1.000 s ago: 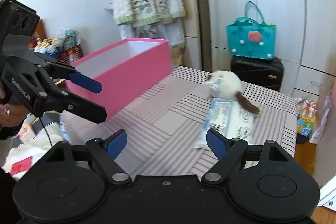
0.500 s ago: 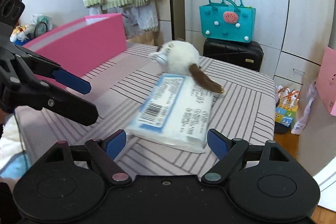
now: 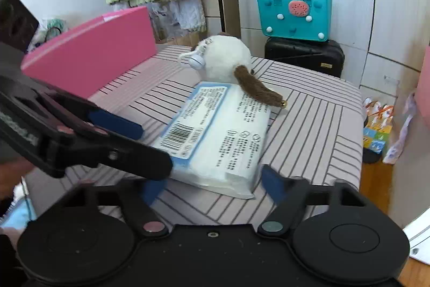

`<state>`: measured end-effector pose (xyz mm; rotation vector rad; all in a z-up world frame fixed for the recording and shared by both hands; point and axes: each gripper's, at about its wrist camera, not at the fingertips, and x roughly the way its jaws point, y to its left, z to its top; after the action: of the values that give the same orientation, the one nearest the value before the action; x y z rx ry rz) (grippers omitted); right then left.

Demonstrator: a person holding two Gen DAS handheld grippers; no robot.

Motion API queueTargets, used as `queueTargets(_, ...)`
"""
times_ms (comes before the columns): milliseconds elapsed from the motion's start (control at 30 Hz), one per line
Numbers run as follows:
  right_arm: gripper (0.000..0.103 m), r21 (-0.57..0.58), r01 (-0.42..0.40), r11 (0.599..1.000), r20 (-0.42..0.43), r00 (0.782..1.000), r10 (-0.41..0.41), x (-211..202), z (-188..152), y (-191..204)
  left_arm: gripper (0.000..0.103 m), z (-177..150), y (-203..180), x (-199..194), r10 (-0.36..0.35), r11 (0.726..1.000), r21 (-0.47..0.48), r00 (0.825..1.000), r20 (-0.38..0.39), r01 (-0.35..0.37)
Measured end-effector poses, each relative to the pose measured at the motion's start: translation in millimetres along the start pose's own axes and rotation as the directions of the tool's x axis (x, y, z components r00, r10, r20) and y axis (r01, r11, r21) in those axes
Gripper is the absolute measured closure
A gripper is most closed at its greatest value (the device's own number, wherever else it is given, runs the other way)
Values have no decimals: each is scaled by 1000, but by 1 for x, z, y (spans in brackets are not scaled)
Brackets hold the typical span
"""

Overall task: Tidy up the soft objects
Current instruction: 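Grasp the tissue pack's end with the left gripper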

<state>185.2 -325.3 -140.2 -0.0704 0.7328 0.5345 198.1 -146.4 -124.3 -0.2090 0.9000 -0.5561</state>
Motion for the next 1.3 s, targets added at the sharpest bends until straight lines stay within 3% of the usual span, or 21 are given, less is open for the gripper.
queueTargets(67,51,6,-20,1000,-9,1000,20,-3,-1,3,25,-1,4,0,-32,999,-25,999,0,32)
queueTargets(233,58,11,-14,1000,-9,1000,14,-11,-4,15,43,-5,8,-6,-39,999,-33,999,-7,39)
queueTargets(333,58,-13,-27,1000,-23,999,27,-16,-7,24,45,-7,11,-12,-58,997,-53,998,-38,56)
queueTargets(467,51,-39,-33,999,-34,999,31,-23,-8,27,47,-5,16,-14,-23,998,-58,996,-91,17)
queueTargets(500,41,-24,-39,999,-29,999,38,-25,-6,23,47,-4,16,-14,4,999,-48,997,-77,-8)
queueTargets(567,31,19,-39,999,-15,999,40,-27,-4,16,48,0,18,-12,65,997,-37,996,-59,-67)
queueTargets(767,32,197,-55,979,-16,998,59,-15,3,-9,48,13,21,-1,89,995,-51,995,-36,-91)
queueTargets(900,57,263,-64,963,-27,997,73,-3,3,-13,62,12,22,3,58,995,-83,997,-48,-61)
queueTargets(1133,58,282,-37,959,-31,998,47,3,3,-4,76,5,24,2,49,990,-128,998,-30,-52)
queueTargets(1300,65,304,-18,953,-43,999,33,2,5,0,78,1,20,-5,35,993,-112,999,-10,-36)
